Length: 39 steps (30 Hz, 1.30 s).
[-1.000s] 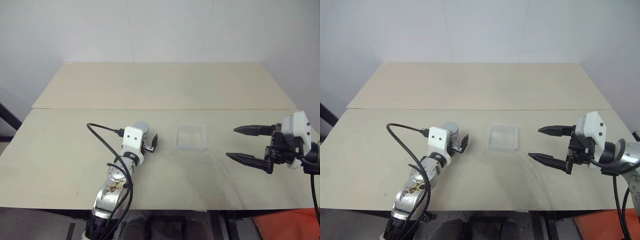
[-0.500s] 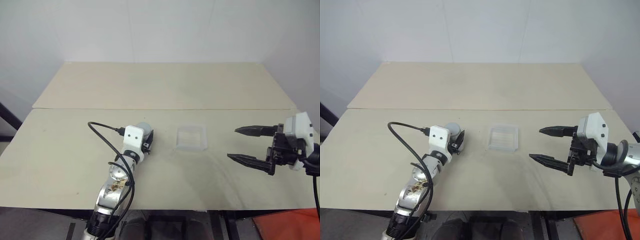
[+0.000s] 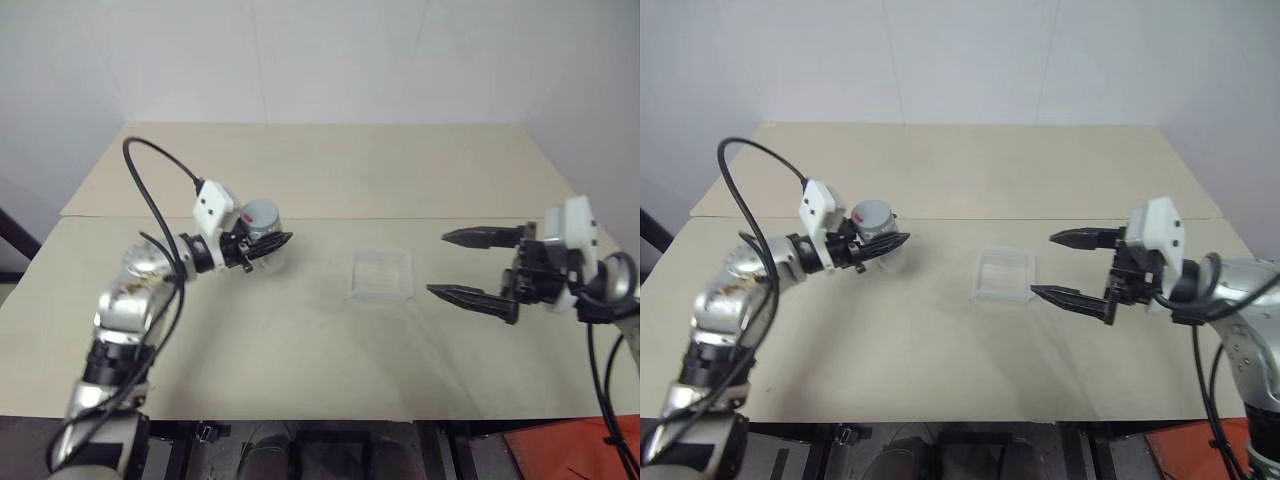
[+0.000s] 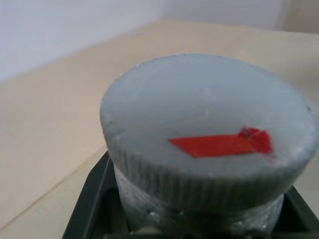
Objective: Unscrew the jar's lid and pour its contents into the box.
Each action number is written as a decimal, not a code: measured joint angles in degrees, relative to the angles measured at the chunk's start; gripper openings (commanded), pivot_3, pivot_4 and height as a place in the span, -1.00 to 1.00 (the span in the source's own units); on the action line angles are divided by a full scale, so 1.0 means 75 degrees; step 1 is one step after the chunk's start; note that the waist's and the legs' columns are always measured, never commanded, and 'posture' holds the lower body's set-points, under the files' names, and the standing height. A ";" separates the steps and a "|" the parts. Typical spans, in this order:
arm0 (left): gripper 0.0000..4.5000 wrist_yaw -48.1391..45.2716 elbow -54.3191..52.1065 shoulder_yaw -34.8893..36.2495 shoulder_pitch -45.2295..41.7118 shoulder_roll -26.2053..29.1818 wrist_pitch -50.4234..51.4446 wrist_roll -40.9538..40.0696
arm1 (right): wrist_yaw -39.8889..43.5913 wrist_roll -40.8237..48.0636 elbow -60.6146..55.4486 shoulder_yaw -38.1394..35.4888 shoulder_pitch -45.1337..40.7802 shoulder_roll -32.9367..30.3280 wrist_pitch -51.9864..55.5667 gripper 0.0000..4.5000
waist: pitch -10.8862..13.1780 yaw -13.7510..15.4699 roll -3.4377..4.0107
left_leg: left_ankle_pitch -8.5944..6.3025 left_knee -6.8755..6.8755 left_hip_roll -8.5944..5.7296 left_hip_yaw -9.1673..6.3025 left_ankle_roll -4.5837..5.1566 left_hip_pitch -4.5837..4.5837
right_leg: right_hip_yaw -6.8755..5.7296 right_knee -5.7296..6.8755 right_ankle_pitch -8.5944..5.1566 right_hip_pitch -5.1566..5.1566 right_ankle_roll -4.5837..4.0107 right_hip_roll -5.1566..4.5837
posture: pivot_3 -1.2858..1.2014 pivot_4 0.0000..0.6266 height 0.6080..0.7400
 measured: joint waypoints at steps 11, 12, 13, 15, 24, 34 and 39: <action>-0.09 -0.2768 0.2419 -0.0772 -0.1958 -0.0906 -0.0731 -0.0136 | -0.1215 0.0349 0.0261 0.1512 -0.2655 0.1201 0.1378 1.00 | 0.0000 0.0007 0.0000 | 0.0000 0.0011 -0.0005 -0.0008 0.0000 -0.0049 | -0.0014 0.0010 0.0001 -0.0027 0.0001 0.0020 | 0.03 -0.52 1.00; -0.09 -0.2842 0.2570 -0.0869 -0.1985 -0.1021 -0.0791 -0.0093 | -0.1328 0.0348 0.0265 0.1623 -0.2811 0.1310 0.1491 1.00 | 0.0000 0.0004 0.0000 | 0.0000 0.0013 -0.0004 -0.0009 0.0000 -0.0063 | -0.0014 0.0014 0.0001 -0.0043 0.0001 0.0022 | 0.03 -0.52 1.00; -0.09 -0.2912 0.2717 -0.0924 -0.1998 -0.1110 -0.0855 -0.0041 | -0.1451 0.0344 0.0302 0.1736 -0.2977 0.1400 0.1616 1.00 | 0.0000 0.0000 0.0001 | 0.0001 0.0015 -0.0004 -0.0007 -0.0001 -0.0078 | -0.0012 0.0022 0.0001 -0.0065 0.0001 0.0022 | 0.03 -0.52 1.00; -0.09 -0.3048 0.2993 -0.1046 -0.2105 -0.1314 -0.0943 0.0099 | -0.1699 0.0314 0.0421 0.1939 -0.3342 0.1661 0.1852 1.00 | 0.0000 -0.0009 0.0001 | 0.0009 0.0022 -0.0007 -0.0004 -0.0010 -0.0122 | -0.0009 0.0044 0.0002 -0.0120 0.0001 0.0024 | 0.03 -0.52 1.00; -0.09 -0.3249 0.3352 -0.1208 -0.2590 -0.1604 -0.1225 0.0475 | -0.2468 -0.0292 0.1084 0.2663 -0.4197 0.2421 0.2431 1.00 | -0.0001 -0.0047 0.0001 | 0.0010 0.0021 -0.0005 -0.0008 -0.0012 -0.0124 | -0.0014 0.0049 0.0001 -0.0121 0.0001 0.0025 | 0.03 -0.52 1.00; -0.09 -0.3238 0.3362 -0.1203 -0.2590 -0.1632 -0.1371 0.0585 | -0.2635 -0.0770 0.1561 0.2962 -0.4440 0.2956 0.2557 1.00 | -0.0001 -0.0102 0.0002 | 0.0010 0.0022 -0.0004 -0.0008 -0.0012 -0.0124 | -0.0013 0.0054 0.0001 -0.0124 0.0001 0.0024 | 0.03 -0.52 1.00; -0.09 -0.3243 0.3362 -0.1204 -0.2590 -0.1632 -0.1384 0.0656 | -0.2605 -0.0771 0.1682 0.2962 -0.4445 0.3028 0.2615 0.92 | -0.0001 -0.0119 0.0002 | 0.0011 0.0022 -0.0004 -0.0008 -0.0013 -0.0123 | -0.0014 0.0057 0.0001 -0.0124 0.0001 0.0025 | 0.03 -0.52 1.00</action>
